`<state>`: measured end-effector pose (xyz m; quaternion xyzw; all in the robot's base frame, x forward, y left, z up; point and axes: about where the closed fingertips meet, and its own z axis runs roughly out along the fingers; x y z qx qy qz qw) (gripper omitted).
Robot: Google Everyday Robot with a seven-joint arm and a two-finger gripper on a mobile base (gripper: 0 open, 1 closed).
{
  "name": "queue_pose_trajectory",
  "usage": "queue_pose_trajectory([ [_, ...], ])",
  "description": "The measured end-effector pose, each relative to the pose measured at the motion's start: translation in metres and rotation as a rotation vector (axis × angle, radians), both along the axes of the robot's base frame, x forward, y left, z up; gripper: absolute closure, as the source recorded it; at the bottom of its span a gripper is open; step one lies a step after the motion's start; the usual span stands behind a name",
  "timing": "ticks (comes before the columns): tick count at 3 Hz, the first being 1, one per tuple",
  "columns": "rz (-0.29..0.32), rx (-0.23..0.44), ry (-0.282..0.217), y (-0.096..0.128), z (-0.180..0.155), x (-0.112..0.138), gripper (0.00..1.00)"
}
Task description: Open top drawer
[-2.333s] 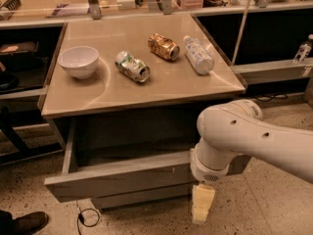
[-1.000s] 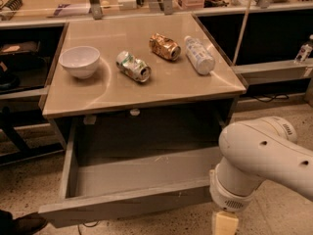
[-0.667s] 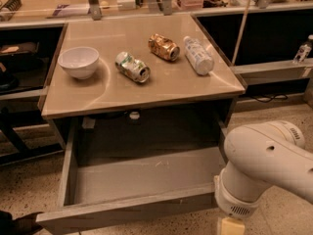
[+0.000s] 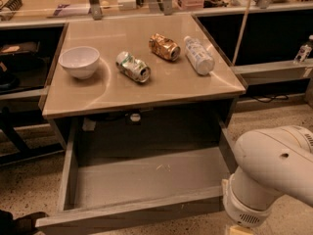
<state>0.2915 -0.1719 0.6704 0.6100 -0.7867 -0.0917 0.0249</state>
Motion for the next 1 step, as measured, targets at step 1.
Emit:
queue_pose_trajectory([
  [1, 0.000, 0.000, 0.000, 0.0000, 0.0000, 0.0000, 0.00],
])
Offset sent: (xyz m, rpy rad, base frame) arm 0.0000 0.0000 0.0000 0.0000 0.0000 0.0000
